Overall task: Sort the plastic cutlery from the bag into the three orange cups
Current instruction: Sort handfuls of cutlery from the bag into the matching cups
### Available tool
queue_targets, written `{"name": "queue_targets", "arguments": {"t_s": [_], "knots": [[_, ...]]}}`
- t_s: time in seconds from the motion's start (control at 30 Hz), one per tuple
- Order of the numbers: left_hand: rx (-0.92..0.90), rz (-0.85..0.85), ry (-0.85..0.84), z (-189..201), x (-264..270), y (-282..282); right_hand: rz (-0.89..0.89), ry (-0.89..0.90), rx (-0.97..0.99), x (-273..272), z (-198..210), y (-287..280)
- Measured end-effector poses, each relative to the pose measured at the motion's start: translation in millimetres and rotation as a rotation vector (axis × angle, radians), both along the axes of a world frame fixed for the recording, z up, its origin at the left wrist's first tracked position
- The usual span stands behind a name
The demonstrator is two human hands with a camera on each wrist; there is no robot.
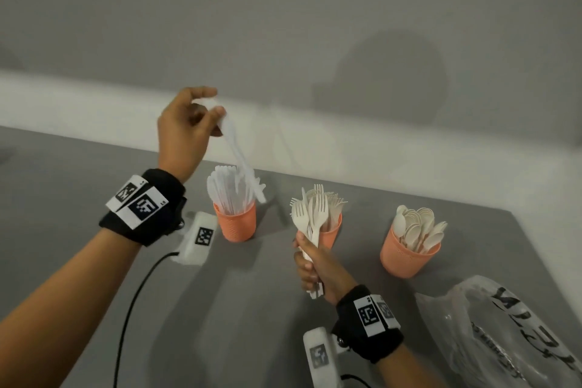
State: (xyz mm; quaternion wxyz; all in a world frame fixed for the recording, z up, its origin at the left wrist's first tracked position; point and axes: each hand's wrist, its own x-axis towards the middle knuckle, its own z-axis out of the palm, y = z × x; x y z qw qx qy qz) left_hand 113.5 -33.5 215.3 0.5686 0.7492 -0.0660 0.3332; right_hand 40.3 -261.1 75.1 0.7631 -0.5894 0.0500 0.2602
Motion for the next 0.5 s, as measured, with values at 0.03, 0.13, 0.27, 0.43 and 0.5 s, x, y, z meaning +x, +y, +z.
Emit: {"name": "queue_targets", "arguments": {"t_s": [0.03,0.13,0.27,0.43,0.5], "knots": [[0.073,0.05,-0.05,0.1,1.1,4.9,0.001,0.007,0.002,-0.1,0.4,0.6],[0.194,0.101,-0.1,-13.1,2.4,13.1,0.0,0.008,-0.003,1.2,1.2,3.1],[0.289,0.197,-0.04,-50.6,5.3,28.2,0.031,0.008,-0.023,2.1,3.5,2.3],[0.314,0.26,0.025,-89.8,15.9,25.8,0.097,0.001,-0.014,3.4,5.5,1.9],[0.318,0.245,0.104,-105.4,21.7,19.3,0.123,0.008,0.005,3.6,6.4,2.4]]}}
